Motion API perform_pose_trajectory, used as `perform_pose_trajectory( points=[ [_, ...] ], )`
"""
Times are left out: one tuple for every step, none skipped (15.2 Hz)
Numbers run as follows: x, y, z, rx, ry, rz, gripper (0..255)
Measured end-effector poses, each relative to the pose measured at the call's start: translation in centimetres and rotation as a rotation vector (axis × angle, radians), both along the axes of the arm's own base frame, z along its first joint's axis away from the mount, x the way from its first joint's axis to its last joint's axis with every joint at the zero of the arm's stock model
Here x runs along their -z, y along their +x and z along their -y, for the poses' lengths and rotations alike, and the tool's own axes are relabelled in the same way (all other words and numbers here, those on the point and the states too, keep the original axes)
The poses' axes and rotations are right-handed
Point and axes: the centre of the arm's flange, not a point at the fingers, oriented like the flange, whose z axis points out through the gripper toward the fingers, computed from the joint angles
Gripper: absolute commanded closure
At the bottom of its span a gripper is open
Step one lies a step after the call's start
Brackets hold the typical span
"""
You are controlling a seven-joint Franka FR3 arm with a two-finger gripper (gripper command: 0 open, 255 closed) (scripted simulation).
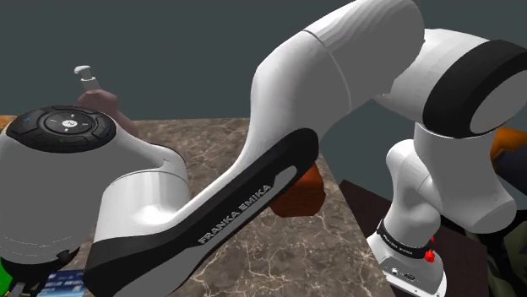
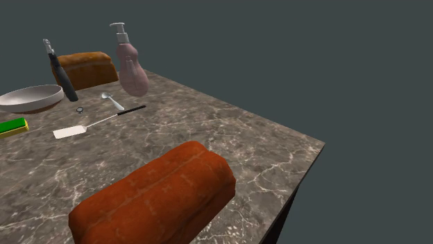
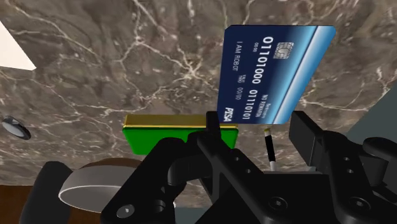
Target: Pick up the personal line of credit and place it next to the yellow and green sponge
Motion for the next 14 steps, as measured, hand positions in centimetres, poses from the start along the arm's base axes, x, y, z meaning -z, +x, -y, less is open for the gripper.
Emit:
perform_pose_trajectory(
  points=[
    [0.5,0.0,0.0,0.0,0.0,0.0,255],
    [1.0,-0.1,0.1,0.0,0.0,0.0,255],
    [1.6,-0.1,0.0,0.0,0.0,0.0,255],
    [2.2,0.0,0.1,0.0,0.0,0.0,255],
    [2.7,0.0,0.1,0.0,0.0,0.0,255],
    [3.1,0.0,0.0,0.0,0.0,0.0,255],
    [3.6,-0.1,-0.1,0.0,0.0,0.0,255],
    [4.2,-0.2,0.0,0.0,0.0,0.0,255],
    [4.7,-0.1,0.0,0.0,0.0,0.0,255],
    [5.3,-0.1,-0.1,0.0,0.0,0.0,255],
    [5.5,-0.1,0.0,0.0,0.0,0.0,255],
    [5.6,-0.1,0.0,0.0,0.0,0.0,255],
    [5.6,0.0,0.0,0.0,0.0,0.0,255],
    [5.7,0.0,0.0,0.0,0.0,0.0,255]
  ],
)
